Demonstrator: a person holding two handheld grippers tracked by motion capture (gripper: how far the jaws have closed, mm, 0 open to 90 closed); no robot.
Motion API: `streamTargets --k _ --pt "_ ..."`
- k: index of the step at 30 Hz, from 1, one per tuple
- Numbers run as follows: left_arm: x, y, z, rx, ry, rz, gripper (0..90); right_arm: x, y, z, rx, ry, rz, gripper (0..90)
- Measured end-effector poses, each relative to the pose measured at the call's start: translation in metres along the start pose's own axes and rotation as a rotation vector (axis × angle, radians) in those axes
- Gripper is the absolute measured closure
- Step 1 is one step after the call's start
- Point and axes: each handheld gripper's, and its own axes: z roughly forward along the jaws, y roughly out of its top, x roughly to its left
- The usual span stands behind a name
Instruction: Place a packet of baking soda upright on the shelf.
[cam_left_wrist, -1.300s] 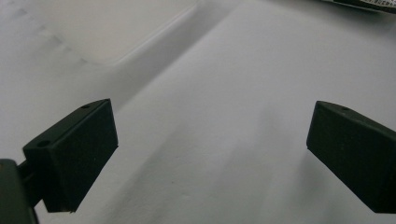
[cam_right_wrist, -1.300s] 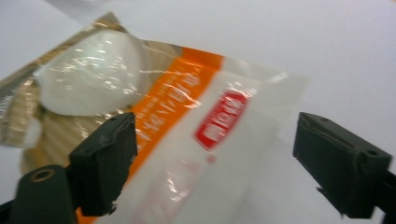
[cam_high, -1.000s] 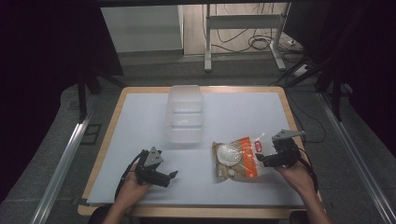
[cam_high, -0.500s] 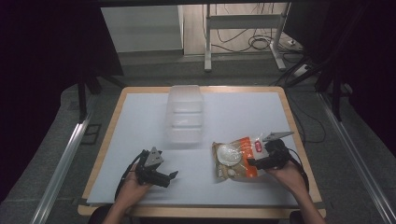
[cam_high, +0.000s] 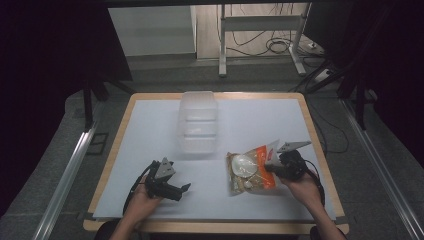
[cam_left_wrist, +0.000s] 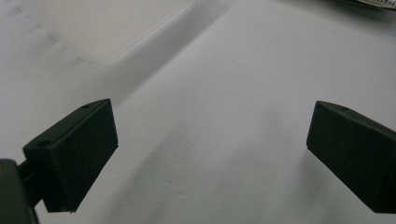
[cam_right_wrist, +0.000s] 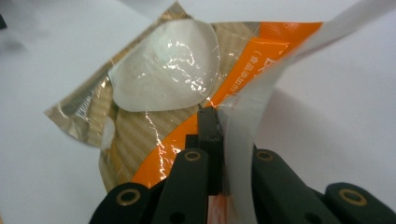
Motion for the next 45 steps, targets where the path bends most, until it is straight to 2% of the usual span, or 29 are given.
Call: streamTargets --k 5,10,18,26,35,45 --pt "0.0 0.0 0.0 0.0 0.002 0.001 2.0 0.004 0.006 -0.004 -0.011 -0.009 -0.024 88.1" --pt "-0.001 0.0 0.0 0.001 0.004 0.002 2.0 0.007 0.017 -0.011 -0.056 0.023 -0.02 88.3" --pt "0.0 0.0 -0.001 0.0 0.006 0.006 1.9 0.023 0.043 -0.02 -0.092 0.052 -0.072 88.3" --pt "0.0 0.001 -0.002 -0.005 0.007 0.0 1.9 0.03 0.064 -0.03 -0.096 0.036 -0.133 88.3" --pt "0.0 0.0 -0.002 -0.009 0.005 -0.003 1.9 0.019 0.083 -0.041 -0.103 -0.018 -0.153 88.3" --pt "0.0 0.0 -0.002 -0.009 0.004 -0.004 1.9 0.006 0.102 -0.044 -0.124 -0.032 -0.137 88.4"
